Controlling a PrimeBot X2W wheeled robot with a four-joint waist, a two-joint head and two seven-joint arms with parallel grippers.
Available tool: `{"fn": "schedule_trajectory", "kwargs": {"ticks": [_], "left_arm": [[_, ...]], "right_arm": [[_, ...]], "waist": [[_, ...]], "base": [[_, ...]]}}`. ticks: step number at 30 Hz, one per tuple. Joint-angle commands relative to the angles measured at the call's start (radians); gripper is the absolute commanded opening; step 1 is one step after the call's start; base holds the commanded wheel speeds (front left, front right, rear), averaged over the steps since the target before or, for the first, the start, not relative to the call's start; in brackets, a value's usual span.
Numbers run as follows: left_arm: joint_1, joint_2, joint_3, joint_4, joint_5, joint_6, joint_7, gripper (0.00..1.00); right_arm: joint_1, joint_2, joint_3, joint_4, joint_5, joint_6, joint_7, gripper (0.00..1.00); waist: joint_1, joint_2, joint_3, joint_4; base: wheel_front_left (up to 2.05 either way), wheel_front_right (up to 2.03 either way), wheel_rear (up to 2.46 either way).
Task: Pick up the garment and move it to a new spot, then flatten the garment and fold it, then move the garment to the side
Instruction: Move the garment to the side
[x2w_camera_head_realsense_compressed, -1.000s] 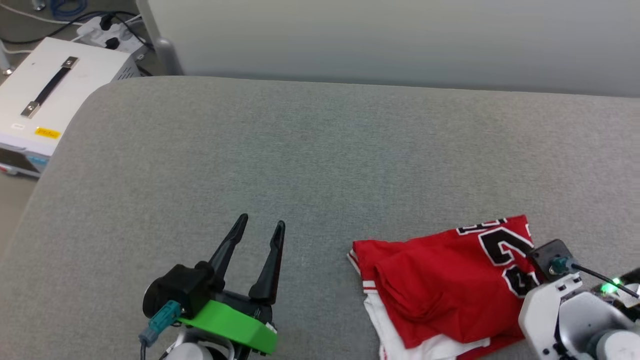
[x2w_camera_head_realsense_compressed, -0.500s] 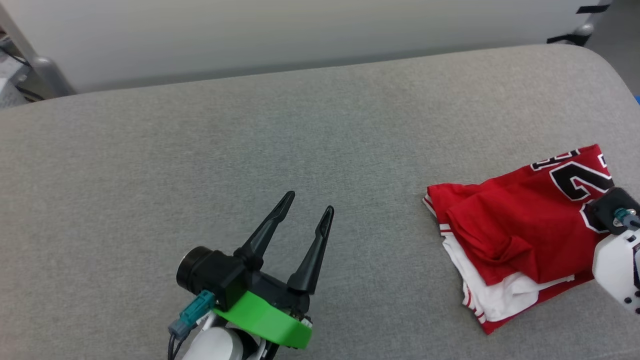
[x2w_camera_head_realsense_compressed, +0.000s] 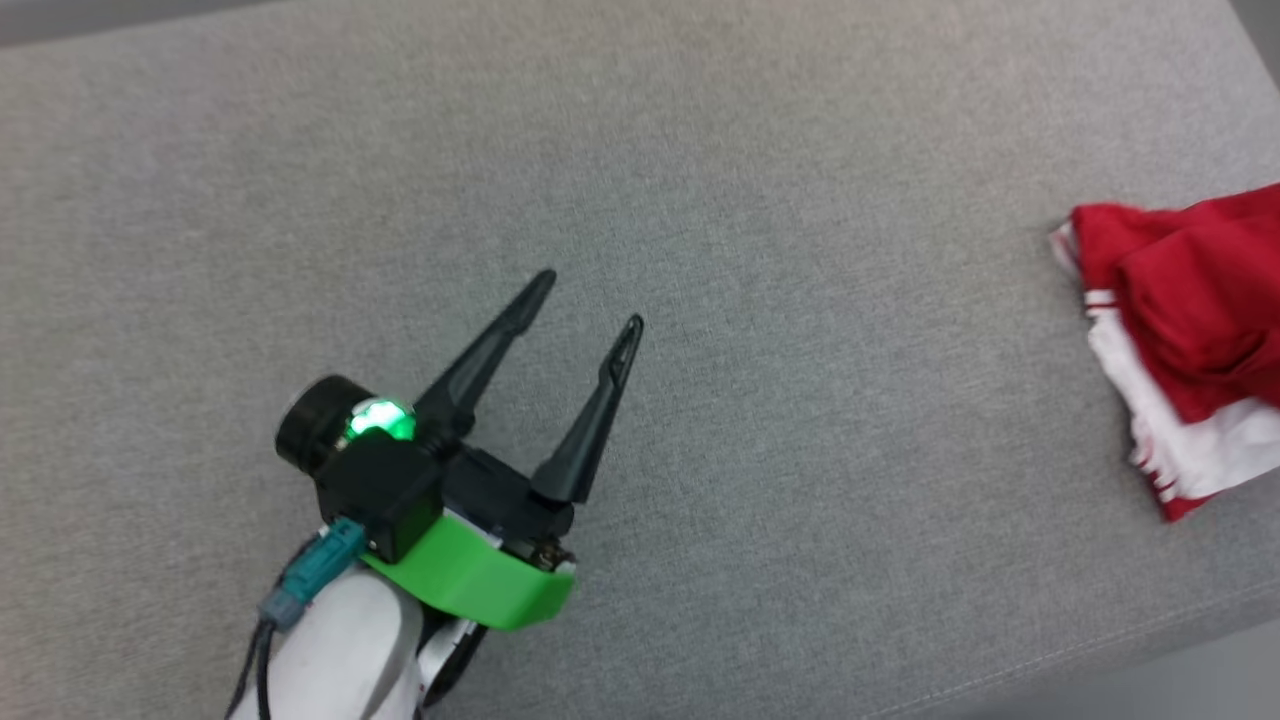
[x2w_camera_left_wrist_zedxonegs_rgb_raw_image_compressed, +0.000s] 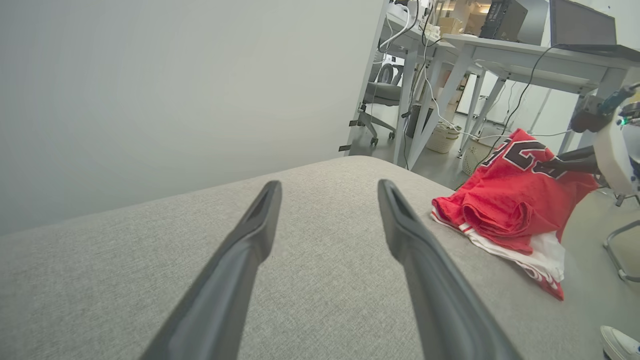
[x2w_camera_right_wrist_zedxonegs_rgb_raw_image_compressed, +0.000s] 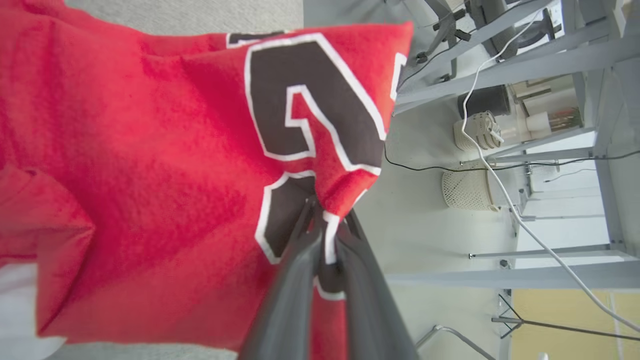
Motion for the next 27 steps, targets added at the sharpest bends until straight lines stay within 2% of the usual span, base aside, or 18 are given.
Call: {"fn": "schedule_trajectory", "kwargs": {"ticks": [1, 10, 19, 20, 21, 22, 27], "left_arm": [[-0.028, 0.014, 0.009, -0.023, 0.014, -0.003, 0.011, 1.0], [-0.055, 0.051, 0.03, -0.136, 0.018, 0.008, 0.061, 1.0], [-0.06, 0.059, 0.03, -0.147, 0.017, 0.015, 0.067, 1.0], [-0.06, 0.058, 0.028, -0.143, 0.015, 0.015, 0.064, 1.0], [-0.059, 0.057, 0.027, -0.138, 0.014, 0.015, 0.062, 1.0], [-0.058, 0.055, 0.026, -0.132, 0.013, 0.016, 0.059, 1.0], [-0.051, 0.041, 0.023, -0.092, 0.001, 0.019, 0.033, 1.0]], "right_arm": [[-0.039, 0.005, -0.026, 0.038, -0.016, -0.002, -0.026, 0.0], [-0.154, 0.043, -0.149, 0.272, -0.084, -0.002, -0.125, 0.0], [-0.234, 0.076, -0.221, 0.428, -0.144, -0.002, -0.208, 0.0], [-0.24, 0.078, -0.225, 0.444, -0.15, -0.002, -0.214, 0.14], [-0.246, 0.079, -0.23, 0.457, -0.156, -0.002, -0.219, 0.75], [-0.254, 0.08, -0.234, 0.47, -0.163, -0.002, -0.226, 1.0], [-0.282, 0.078, -0.236, 0.499, -0.182, -0.002, -0.266, 1.0]], "waist": [[-0.0001, -0.0001, 0.121, -0.033], [-0.0001, -0.0001, 0.204, -0.003], [-0.0001, -0.0001, 0.23, 0.023], [-0.0001, -0.0001, 0.226, 0.027], [-0.0001, -0.0001, 0.221, 0.029], [-0.0001, -0.0001, 0.214, 0.032], [-0.0001, -0.0001, 0.158, 0.051]], "base": [[0.0, 0.0, 0.0], [0.0, 0.0, 0.0], [0.0, 0.0, 0.0], [0.0, 0.0, 0.0], [0.0, 0.0, 0.0], [0.0, 0.0, 0.0], [0.0, 0.0, 0.0]]}}
